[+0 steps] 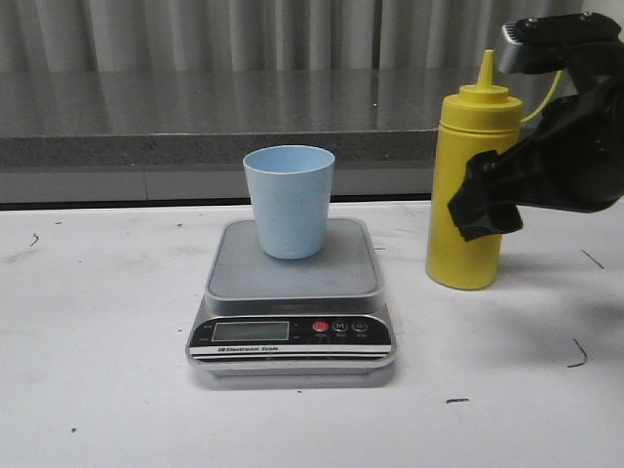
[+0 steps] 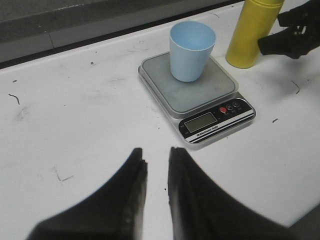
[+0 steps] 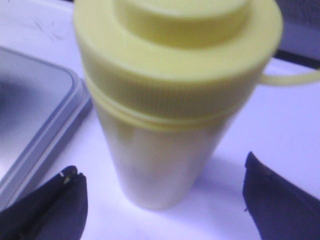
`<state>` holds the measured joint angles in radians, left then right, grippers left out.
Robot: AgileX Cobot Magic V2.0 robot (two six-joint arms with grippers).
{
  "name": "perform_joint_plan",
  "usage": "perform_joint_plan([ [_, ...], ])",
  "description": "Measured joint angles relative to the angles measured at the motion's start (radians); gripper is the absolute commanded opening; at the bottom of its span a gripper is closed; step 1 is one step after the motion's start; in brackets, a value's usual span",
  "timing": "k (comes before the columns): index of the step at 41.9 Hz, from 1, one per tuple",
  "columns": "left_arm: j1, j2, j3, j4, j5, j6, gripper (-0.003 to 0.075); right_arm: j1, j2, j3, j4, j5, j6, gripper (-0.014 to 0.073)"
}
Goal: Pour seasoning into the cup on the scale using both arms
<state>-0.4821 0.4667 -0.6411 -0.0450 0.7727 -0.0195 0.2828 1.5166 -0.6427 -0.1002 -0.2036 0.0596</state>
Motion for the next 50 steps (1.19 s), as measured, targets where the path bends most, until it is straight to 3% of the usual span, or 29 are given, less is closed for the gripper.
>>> perform_joint_plan([
  [13,0.0,0.0,0.0,0.0,0.0,0.0,0.0112,0.024,-0.295,-0.051,0.049,0.642,0.0,0.0647],
  [21,0.0,0.0,0.0,0.0,0.0,0.0,0.0112,0.024,-0.45,-0.135,0.1,0.935,0.0,0.0647],
  [50,0.0,0.0,0.0,0.0,0.0,0.0,0.0112,0.024,-0.944,-0.157,0.137,1.202,0.0,0.0647],
])
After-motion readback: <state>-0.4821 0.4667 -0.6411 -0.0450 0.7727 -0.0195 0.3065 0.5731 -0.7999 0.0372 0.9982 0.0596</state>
